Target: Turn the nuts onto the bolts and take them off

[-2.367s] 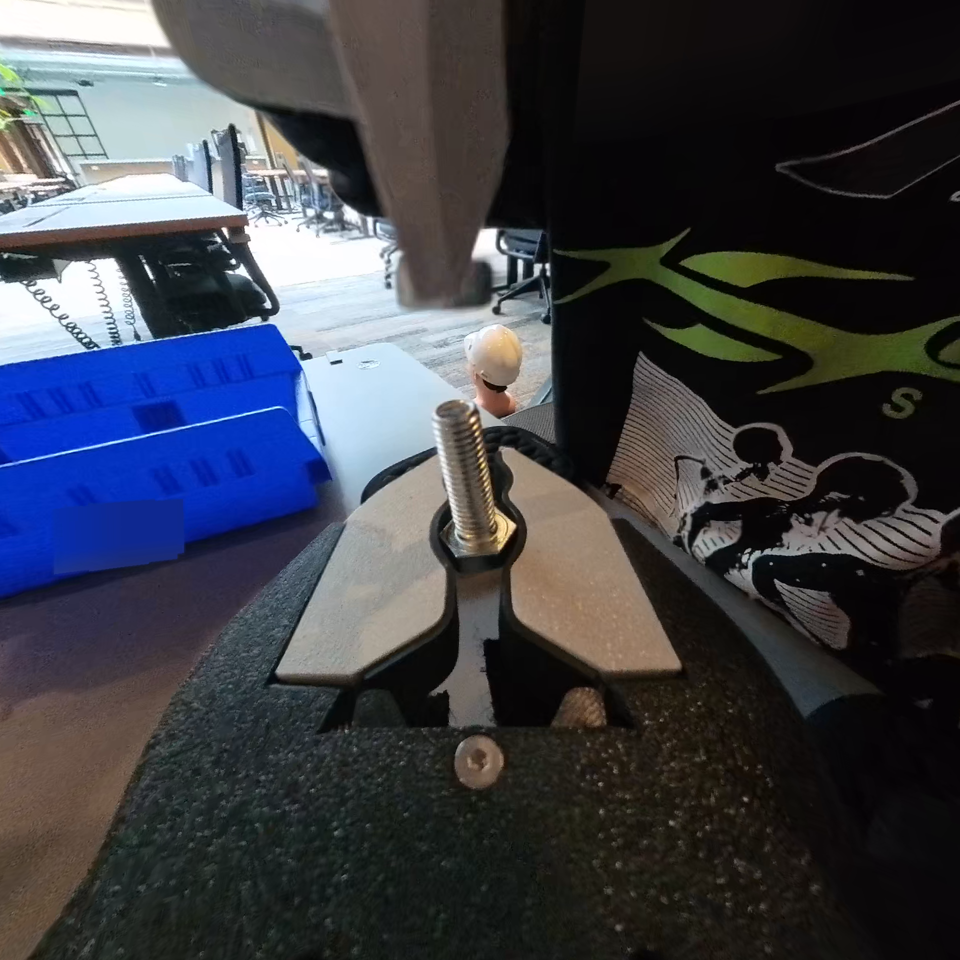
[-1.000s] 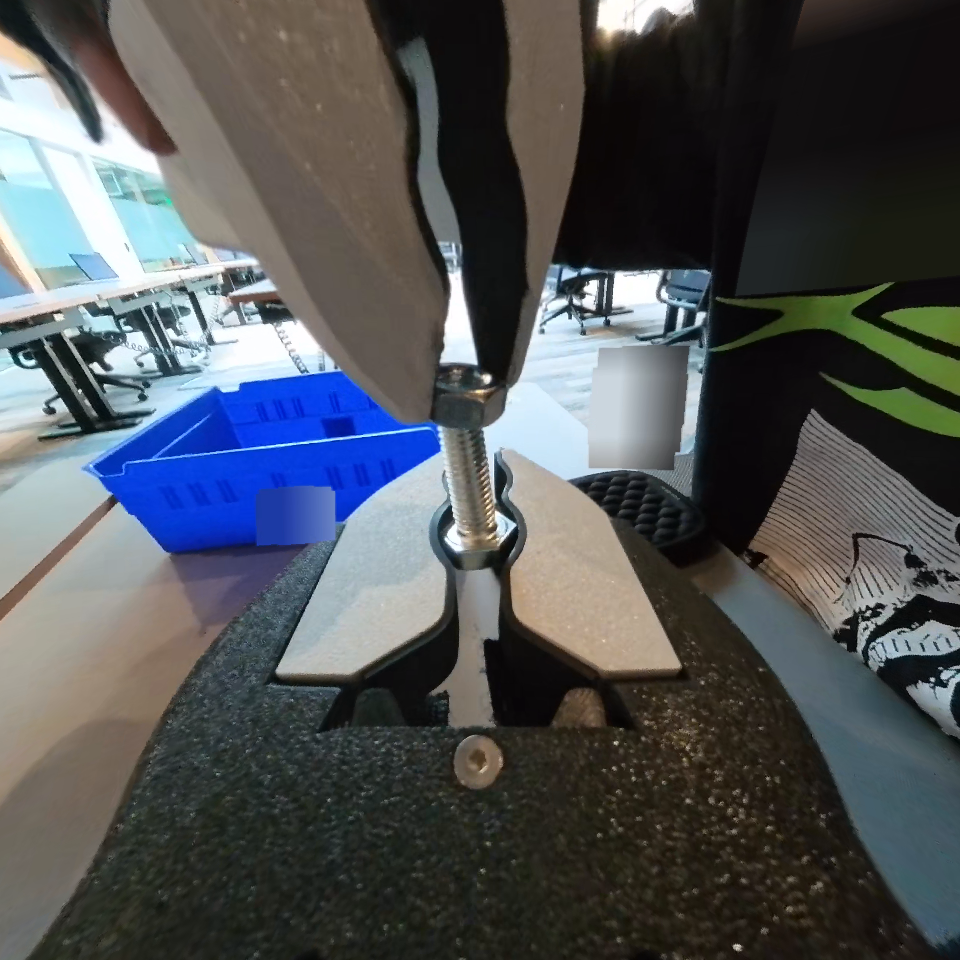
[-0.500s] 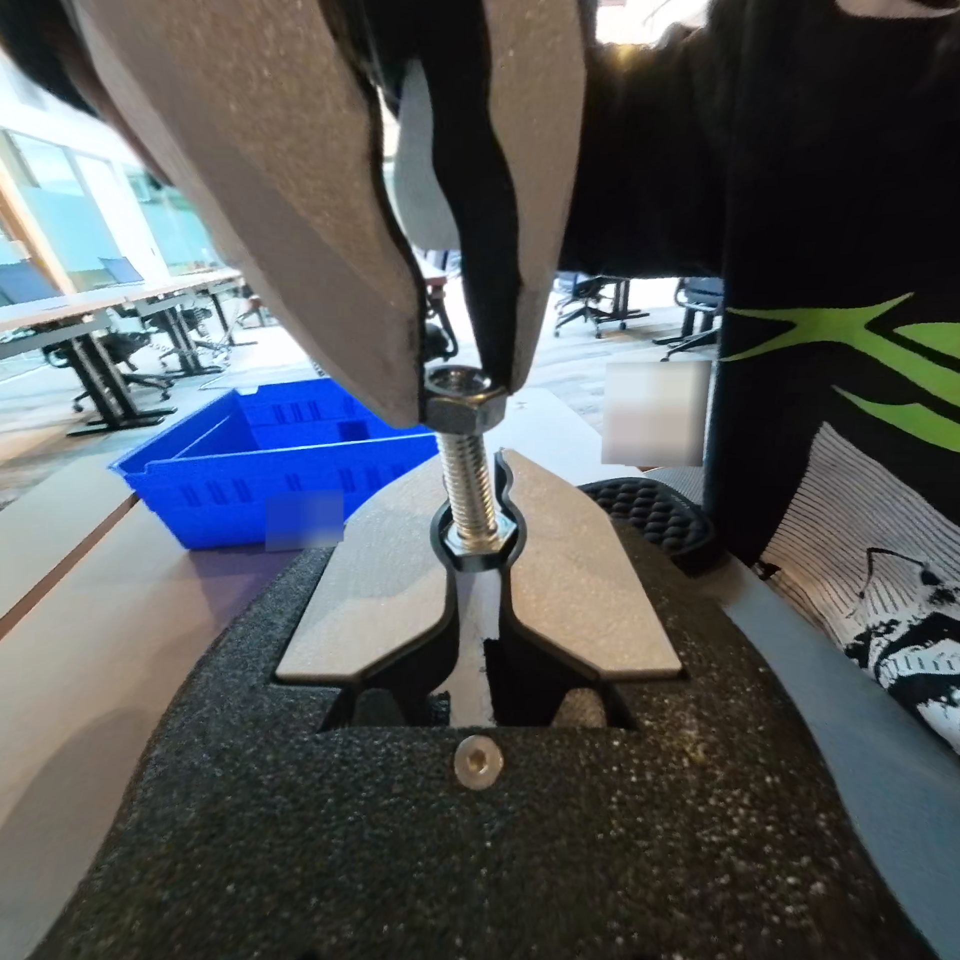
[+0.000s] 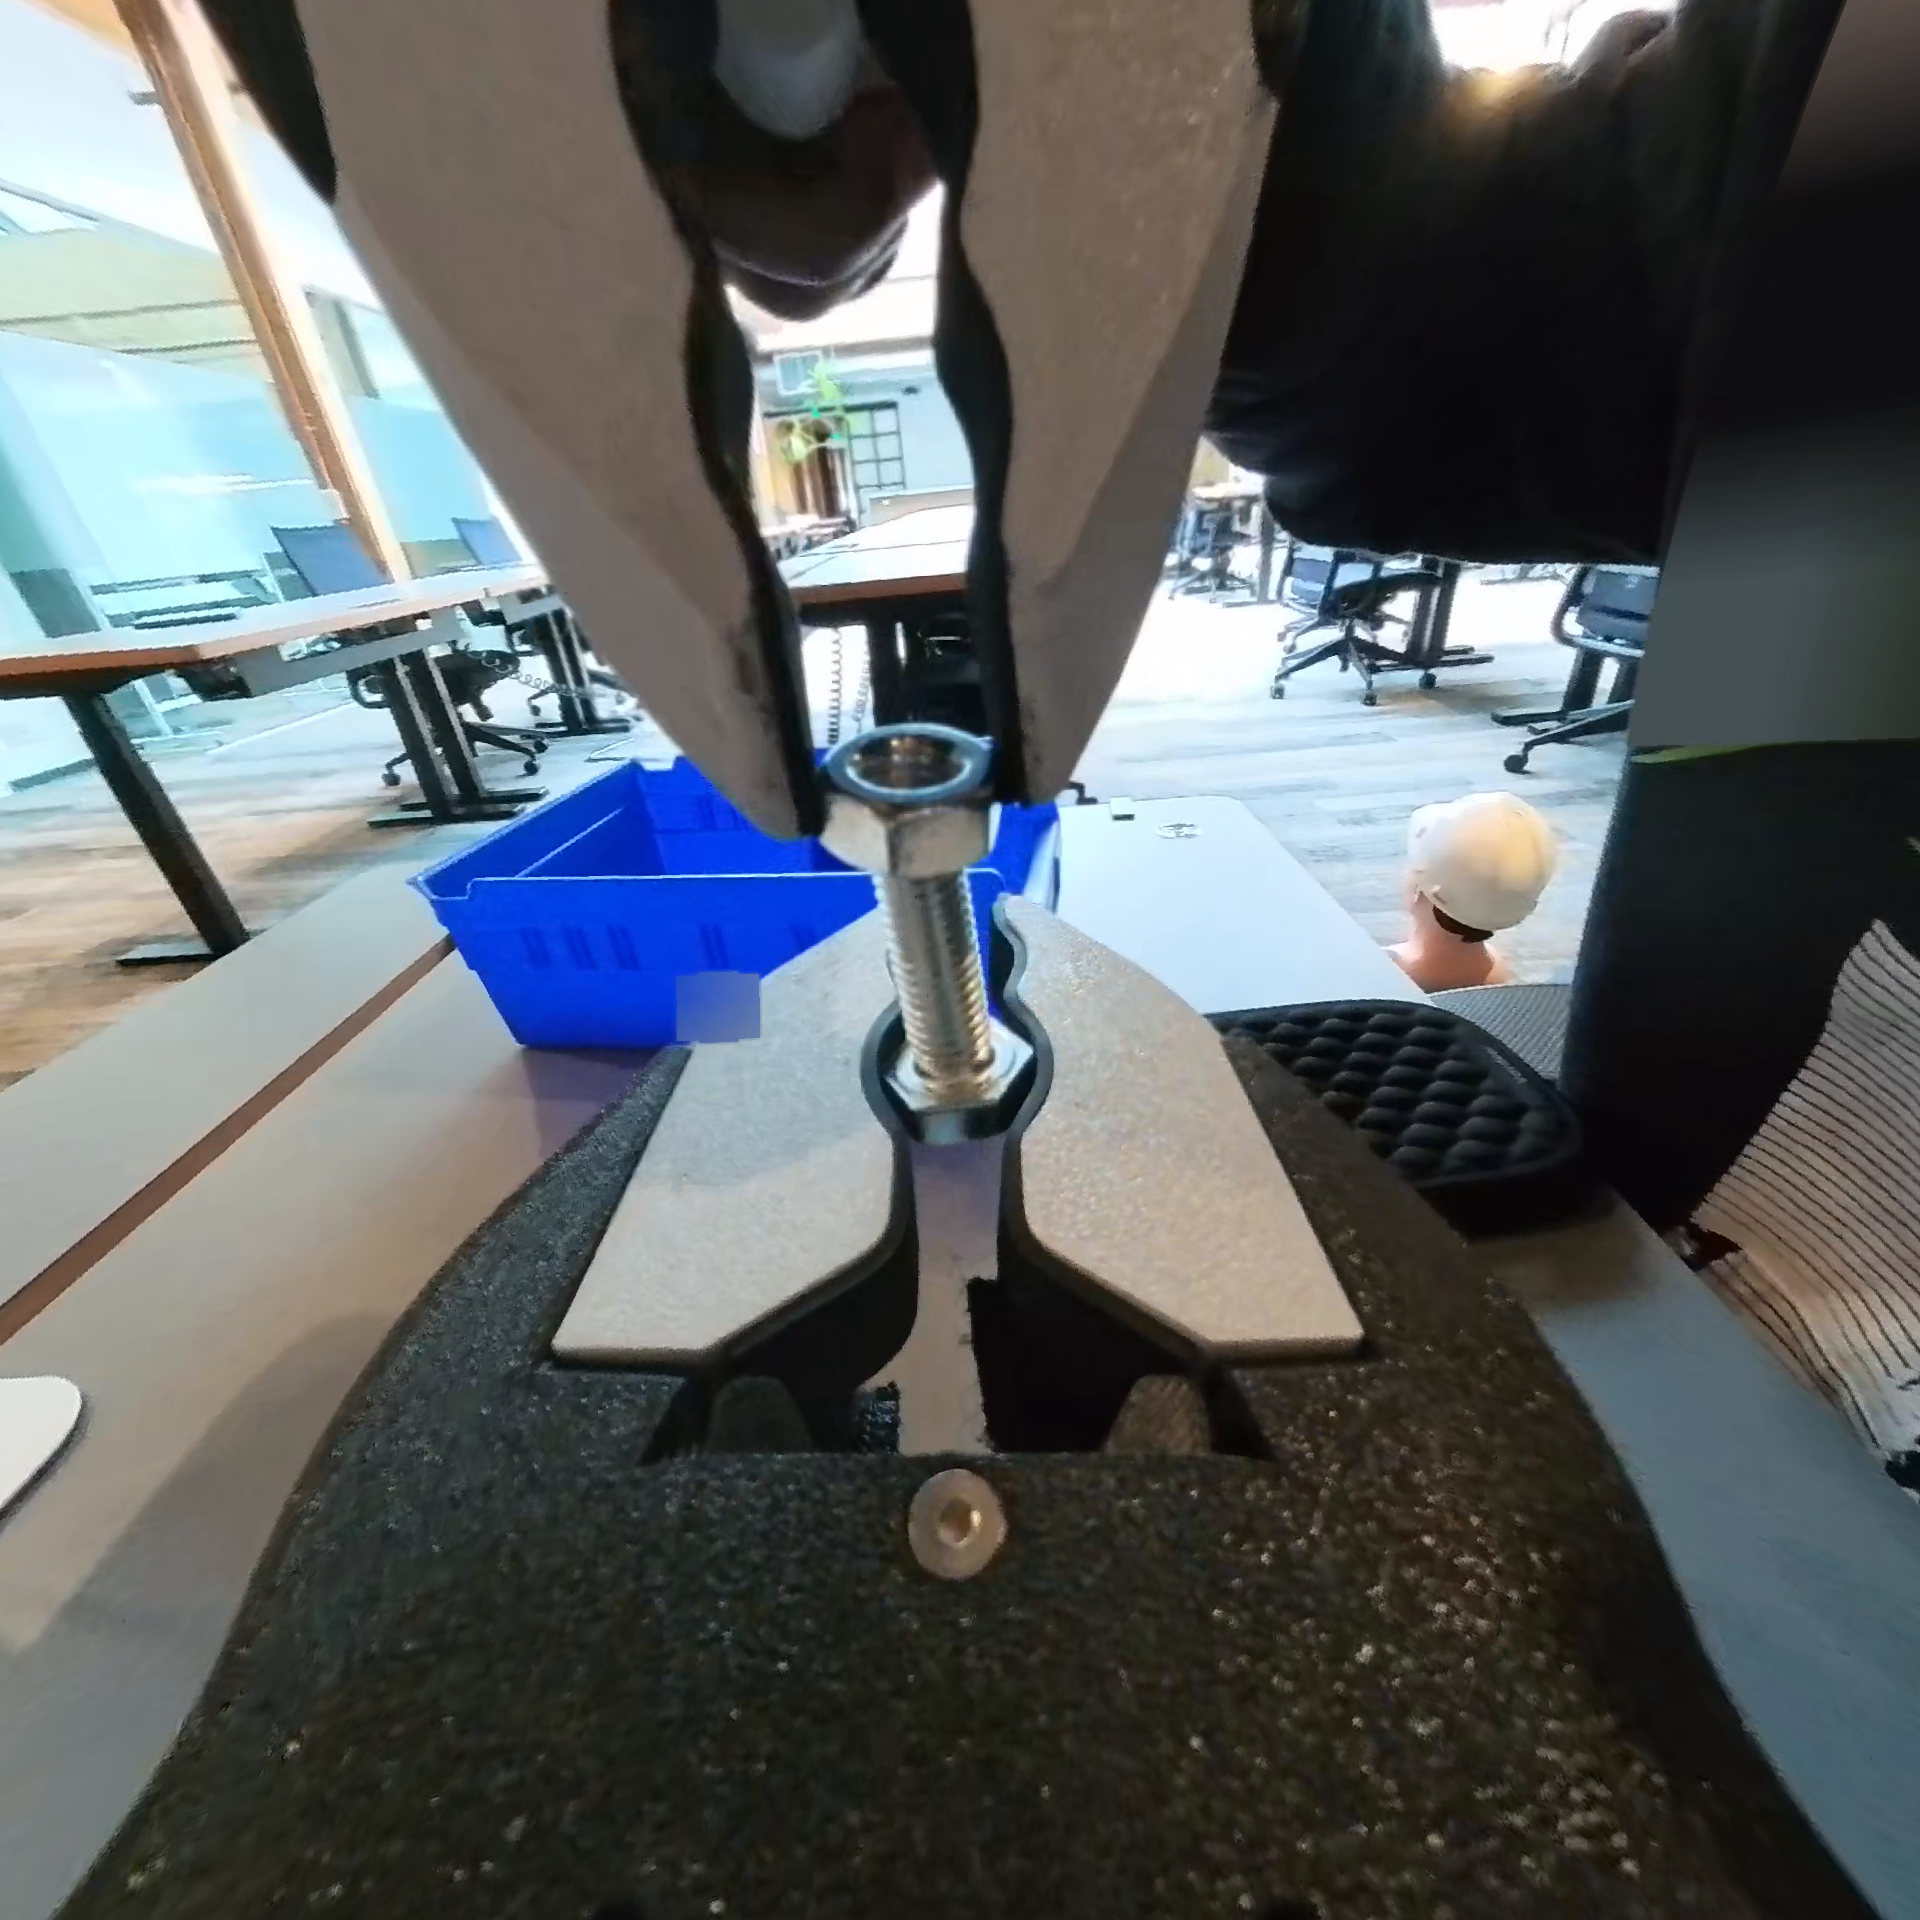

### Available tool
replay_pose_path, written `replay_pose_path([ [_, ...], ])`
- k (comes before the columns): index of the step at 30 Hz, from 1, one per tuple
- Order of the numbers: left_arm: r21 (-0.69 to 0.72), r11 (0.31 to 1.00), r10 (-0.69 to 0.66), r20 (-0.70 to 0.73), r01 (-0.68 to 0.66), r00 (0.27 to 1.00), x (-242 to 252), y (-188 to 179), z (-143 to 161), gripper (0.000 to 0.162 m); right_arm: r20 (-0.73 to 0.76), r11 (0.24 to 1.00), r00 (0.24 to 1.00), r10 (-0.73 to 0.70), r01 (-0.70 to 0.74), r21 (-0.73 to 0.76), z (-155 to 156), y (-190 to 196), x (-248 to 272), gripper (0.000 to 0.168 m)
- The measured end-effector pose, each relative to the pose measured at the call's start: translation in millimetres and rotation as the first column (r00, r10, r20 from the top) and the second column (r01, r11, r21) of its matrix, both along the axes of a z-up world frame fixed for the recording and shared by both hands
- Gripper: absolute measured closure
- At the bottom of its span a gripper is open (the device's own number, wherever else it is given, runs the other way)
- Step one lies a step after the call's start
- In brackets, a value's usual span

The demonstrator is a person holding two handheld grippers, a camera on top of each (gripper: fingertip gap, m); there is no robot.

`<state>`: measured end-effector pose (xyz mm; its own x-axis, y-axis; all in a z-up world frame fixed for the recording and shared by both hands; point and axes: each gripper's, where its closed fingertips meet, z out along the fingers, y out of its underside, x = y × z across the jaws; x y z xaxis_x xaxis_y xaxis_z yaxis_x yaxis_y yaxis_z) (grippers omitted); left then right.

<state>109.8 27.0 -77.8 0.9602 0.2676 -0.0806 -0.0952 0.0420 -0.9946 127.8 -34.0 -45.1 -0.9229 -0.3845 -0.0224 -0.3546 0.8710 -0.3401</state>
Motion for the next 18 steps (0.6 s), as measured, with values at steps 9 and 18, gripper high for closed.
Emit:
replay_pose_path([
  [9,-0.007,1.0,0.022,0.006,-0.022,1.0,-3.3,-0.5,-2.2,0.151,0.027,0.992,0.992,-0.125,0.126,-0.029,-1.1,0.4,-1.4,0.15],
  [18,-0.004,1.0,0.003,0.006,-0.003,1.0,-1.8,-3.7,0.2,0.151,0.01,0.998,0.998,-0.062,0.062,-0.005,-8.6,4.6,1.0,0.136],
])
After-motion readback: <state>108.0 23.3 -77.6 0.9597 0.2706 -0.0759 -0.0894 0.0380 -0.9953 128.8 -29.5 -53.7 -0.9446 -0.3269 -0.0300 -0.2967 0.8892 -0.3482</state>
